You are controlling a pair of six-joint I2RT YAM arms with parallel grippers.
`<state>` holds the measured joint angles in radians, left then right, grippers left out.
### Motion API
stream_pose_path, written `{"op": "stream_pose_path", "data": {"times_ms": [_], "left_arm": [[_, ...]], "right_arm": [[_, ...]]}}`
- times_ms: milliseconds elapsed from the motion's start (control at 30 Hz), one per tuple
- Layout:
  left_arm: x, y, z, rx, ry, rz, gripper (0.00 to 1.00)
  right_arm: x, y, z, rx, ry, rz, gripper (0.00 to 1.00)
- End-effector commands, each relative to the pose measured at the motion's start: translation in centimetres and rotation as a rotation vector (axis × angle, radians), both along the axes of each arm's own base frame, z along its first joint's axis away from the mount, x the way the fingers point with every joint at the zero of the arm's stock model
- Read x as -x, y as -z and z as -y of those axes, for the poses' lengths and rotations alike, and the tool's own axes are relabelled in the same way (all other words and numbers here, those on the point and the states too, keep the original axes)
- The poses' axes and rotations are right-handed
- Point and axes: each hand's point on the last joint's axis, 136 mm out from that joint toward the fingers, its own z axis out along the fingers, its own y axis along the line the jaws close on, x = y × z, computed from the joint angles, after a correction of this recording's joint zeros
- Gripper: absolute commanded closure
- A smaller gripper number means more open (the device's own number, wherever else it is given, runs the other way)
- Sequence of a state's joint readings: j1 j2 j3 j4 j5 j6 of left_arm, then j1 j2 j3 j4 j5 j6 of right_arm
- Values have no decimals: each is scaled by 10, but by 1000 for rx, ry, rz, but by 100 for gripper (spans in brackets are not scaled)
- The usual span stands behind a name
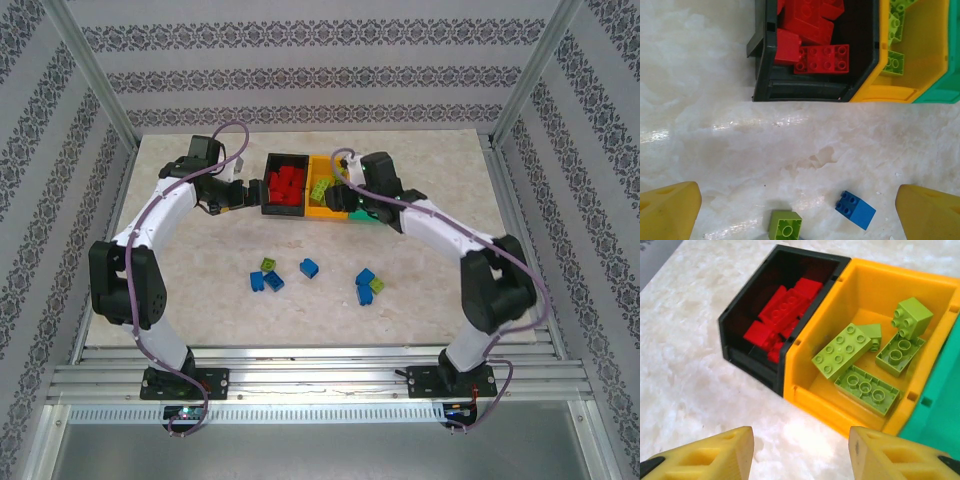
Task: Sort the legos into containers by color
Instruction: Pick up the lego from the center of the table.
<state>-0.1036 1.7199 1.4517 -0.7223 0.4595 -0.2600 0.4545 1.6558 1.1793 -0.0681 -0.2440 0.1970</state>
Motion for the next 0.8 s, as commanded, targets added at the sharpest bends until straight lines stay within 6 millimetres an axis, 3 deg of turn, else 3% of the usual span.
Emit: {"op": "stream_pose_path", "data": {"times_ms": [0,167,333,500,767], "left_arm": [[0,12,-3,-40,16,-46,0],[4,27,2,-56,42,-93,0],[15,40,16,-89,118,-179,2],[35,55,34,-128,215,-306,6],[75,102,62,-298,387,-497,13]], "right_arm": [[15,-18,7,39,-14,138,46],[39,-21,21,23,4,155,46],[67,8,36,26,14,120,46],[74,33,56,56,90,137,46],[82,14,57,5,104,229,47]]}}
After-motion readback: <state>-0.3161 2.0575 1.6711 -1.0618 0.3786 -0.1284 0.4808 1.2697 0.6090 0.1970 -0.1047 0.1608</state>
